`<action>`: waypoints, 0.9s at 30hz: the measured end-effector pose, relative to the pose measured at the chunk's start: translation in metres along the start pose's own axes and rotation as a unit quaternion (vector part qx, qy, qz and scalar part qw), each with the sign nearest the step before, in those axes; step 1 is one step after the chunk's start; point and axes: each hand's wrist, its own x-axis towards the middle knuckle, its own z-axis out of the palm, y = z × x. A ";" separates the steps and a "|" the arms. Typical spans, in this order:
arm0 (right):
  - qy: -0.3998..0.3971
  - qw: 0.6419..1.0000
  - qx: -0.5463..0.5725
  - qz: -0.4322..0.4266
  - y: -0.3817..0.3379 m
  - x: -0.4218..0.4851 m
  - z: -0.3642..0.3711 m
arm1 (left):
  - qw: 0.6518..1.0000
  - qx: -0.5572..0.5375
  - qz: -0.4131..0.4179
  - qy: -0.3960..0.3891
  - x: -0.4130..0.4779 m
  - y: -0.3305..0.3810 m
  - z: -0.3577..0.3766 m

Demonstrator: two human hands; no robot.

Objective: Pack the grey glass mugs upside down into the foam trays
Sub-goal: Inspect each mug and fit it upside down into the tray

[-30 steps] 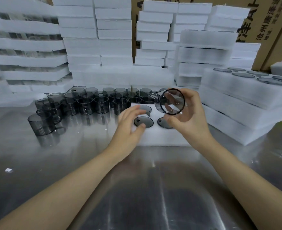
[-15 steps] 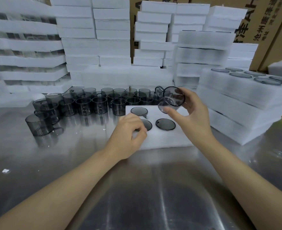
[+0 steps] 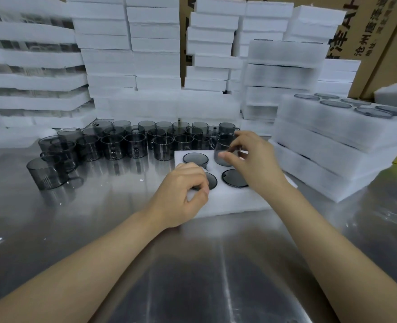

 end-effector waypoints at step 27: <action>0.080 0.954 0.216 0.193 0.014 0.008 -0.012 | 1.000 0.020 -0.001 -0.017 -0.002 -0.002 0.000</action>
